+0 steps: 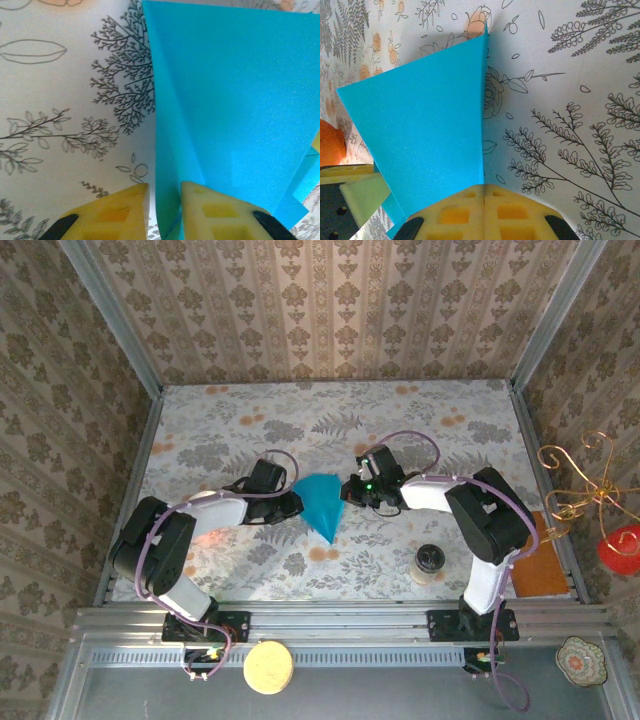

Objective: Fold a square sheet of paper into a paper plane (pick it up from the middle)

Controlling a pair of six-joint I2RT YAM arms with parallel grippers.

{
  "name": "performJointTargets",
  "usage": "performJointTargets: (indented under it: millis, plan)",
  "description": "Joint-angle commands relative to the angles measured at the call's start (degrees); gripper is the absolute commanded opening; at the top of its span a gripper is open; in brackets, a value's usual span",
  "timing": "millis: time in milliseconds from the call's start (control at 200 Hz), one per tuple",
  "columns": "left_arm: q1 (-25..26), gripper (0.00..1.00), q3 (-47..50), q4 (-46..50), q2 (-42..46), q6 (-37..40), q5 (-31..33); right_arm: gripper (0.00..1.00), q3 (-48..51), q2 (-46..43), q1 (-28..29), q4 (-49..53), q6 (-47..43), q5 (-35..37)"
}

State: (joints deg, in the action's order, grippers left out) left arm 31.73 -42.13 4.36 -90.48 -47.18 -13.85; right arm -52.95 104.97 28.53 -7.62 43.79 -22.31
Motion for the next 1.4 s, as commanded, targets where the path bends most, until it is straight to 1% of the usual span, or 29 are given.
performJointTargets:
  millis: [0,140,215,290,370,515,725,835,965,1085,1391]
  plan:
    - [0.12,0.30,-2.87,5.75,2.73,1.85,2.86,0.04,0.05,0.68,0.21,-1.06,0.76,-1.22]
    - [3.05,0.39,-5.12,10.53,7.16,2.79,5.60,0.05,-0.14,0.15,0.30,-0.92,0.64,-1.83]
    - [5.11,0.42,-5.20,11.25,8.67,1.54,7.22,0.05,-0.14,-0.01,0.29,-0.91,0.68,-1.96]
    - [7.45,0.43,-4.68,10.23,9.10,-0.73,8.35,0.05,-0.14,0.02,0.29,-1.00,0.75,-1.96]
    - [9.83,0.43,-4.54,8.01,8.51,-2.30,8.09,0.05,-0.14,0.16,0.29,-1.20,0.83,-2.07]
    - [12.32,0.43,-6.43,5.22,4.55,-2.84,6.57,0.04,-0.40,0.44,0.47,-1.33,0.94,-2.22]
    - [13.19,0.42,-9.07,5.51,-1.02,-3.05,6.69,0.05,-0.40,0.45,0.47,-0.96,0.88,-1.99]
    - [13.15,0.45,-9.59,5.93,-2.39,-2.92,7.45,0.05,-0.31,0.50,0.47,-0.93,0.93,-1.98]
    - [13.20,0.45,-9.64,3.02,-4.06,-2.74,3.75,0.05,-0.39,0.58,0.47,-0.69,0.85,-1.91]
    - [13.78,0.47,-10.54,1.68,-5.35,-2.06,1.30,0.05,-0.65,0.58,0.48,-0.60,0.74,-1.91]
    - [14.89,0.54,-12.51,4.23,-7.46,-1.10,2.90,0.05,-0.74,0.84,0.48,-0.31,0.76,-1.69]
